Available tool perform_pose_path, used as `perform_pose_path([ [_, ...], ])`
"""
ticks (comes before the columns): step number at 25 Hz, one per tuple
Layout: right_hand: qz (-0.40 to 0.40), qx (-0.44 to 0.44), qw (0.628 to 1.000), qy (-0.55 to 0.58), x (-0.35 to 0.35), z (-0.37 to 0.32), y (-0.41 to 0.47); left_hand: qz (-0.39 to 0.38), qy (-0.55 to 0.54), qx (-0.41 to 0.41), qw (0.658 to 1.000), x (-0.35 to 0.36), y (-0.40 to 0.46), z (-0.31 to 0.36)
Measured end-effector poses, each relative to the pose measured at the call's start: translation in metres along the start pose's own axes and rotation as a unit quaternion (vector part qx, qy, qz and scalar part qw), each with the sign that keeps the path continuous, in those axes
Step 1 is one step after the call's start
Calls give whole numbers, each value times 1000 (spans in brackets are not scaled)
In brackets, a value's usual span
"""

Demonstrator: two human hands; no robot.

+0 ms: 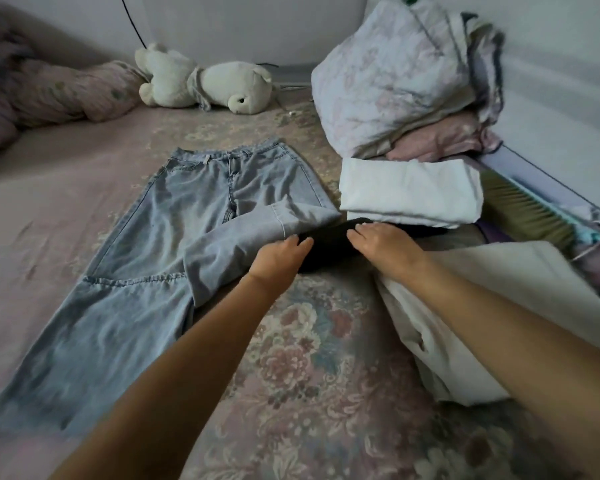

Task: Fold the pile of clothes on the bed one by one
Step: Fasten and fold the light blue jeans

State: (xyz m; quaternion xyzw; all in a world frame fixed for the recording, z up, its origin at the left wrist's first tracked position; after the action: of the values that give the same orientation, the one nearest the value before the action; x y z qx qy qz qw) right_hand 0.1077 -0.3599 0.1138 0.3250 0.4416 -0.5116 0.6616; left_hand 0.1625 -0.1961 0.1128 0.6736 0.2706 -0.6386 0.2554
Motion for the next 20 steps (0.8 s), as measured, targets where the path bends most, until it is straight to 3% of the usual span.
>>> perform_pose_path([
  [3, 133, -16, 990, -45, -52, 43, -45, 81, 24, 19, 996, -54, 6, 36],
  [6, 181, 47, 975, -121, -82, 89, -116, 263, 91, 83, 957, -97, 12, 107],
  [7, 192, 76, 968, -142, -79, 101, -143, 285, 107, 94, 948, -97, 13, 131],
  [9, 173, 116, 966, -156, -54, 109, -194, 238, 92, 124, 959, -78, 9, 180],
  [10, 121, 121, 976, -136, -30, 104, -215, 180, 73, 153, 969, -58, 3, 204],
  [12, -36, 117, 991, -57, 21, 88, -251, 22, 44, 210, 977, -1, -14, 247],
  [14, -188, 156, 968, 53, 53, 71, -279, -116, 33, 222, 968, 39, -31, 260],
  [16, -237, 215, 938, 133, 57, 67, -279, -93, -2, 227, 969, 46, -37, 252],
  [17, -222, 228, 933, 166, 51, 64, -270, -36, -12, 241, 970, 48, -35, 245],
  [18, -191, 235, 931, 202, 46, 60, -258, -25, -8, 234, 972, 48, -36, 235],
  [20, -152, 240, 926, 251, 39, 51, -234, -78, 7, 178, 981, 55, -35, 211],
])
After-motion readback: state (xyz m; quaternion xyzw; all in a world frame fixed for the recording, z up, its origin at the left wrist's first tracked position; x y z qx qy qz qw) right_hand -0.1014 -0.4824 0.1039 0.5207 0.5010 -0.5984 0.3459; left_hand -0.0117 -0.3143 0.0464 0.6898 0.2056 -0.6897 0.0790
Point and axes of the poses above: each hand's wrist, its own y-axis towards the middle knuckle, its own x-axis out of the palm, z = x × y, the point moved 4 cm from there along y, towards the middle knuckle, and after that the axes turned 3 degrees about -x, right-handed, at the moved point
